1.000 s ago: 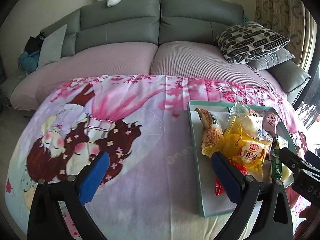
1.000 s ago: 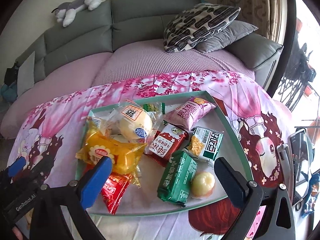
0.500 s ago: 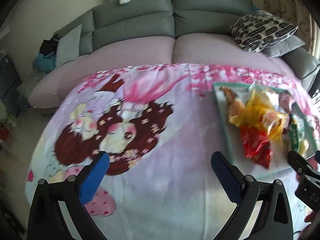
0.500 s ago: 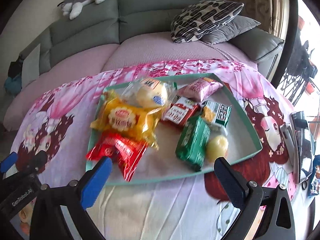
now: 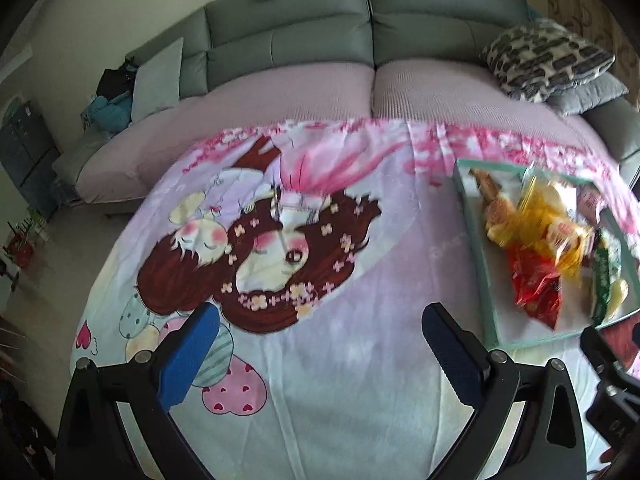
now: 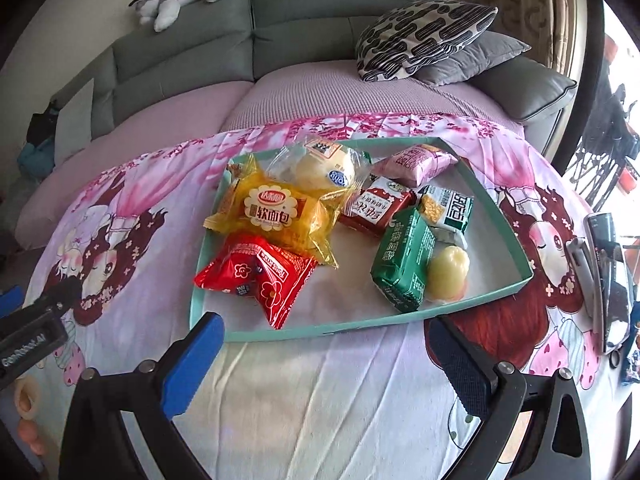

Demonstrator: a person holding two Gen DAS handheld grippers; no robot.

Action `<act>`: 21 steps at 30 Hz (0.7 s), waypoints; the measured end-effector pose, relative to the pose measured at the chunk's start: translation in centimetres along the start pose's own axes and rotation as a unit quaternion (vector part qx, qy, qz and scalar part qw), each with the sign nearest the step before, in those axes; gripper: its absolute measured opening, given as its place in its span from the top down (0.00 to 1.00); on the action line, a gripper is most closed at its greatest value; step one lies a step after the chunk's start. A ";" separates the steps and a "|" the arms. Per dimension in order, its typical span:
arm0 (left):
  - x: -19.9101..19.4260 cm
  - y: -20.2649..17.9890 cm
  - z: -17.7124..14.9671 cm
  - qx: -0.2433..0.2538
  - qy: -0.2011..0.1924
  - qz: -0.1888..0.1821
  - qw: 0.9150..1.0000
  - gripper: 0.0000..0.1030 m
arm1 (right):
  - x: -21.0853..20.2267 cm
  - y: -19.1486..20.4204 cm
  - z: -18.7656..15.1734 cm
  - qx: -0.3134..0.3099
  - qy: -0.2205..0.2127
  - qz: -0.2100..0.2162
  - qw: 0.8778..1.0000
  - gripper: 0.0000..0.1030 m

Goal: Organize snacks

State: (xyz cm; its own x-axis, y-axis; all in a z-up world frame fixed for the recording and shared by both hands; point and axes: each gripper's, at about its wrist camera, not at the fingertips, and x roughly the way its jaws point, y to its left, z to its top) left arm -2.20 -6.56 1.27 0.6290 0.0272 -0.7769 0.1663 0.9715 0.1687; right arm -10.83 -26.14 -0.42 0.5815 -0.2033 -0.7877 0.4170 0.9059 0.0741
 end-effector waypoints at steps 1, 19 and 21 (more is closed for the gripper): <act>0.3 0.0 0.0 0.000 0.004 0.000 1.000 0.02 | 0.2 0.0 0.0 0.001 0.002 0.001 1.000 0.00; 2.4 -0.9 -0.2 0.014 0.019 -0.012 1.000 0.02 | 2.3 -0.6 0.2 -0.003 0.020 -0.007 1.000 0.00; 2.6 -1.0 -0.2 0.014 0.022 -0.013 1.000 0.02 | 2.4 -0.5 0.1 -0.005 0.021 -0.009 1.000 0.00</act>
State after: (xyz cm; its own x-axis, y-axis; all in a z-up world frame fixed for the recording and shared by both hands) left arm -0.87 -7.41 -1.05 0.5900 0.0133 -0.8073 0.2043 0.9649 0.1652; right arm -9.57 -27.12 -2.27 0.5448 -0.2037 -0.8134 0.4195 0.9061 0.0541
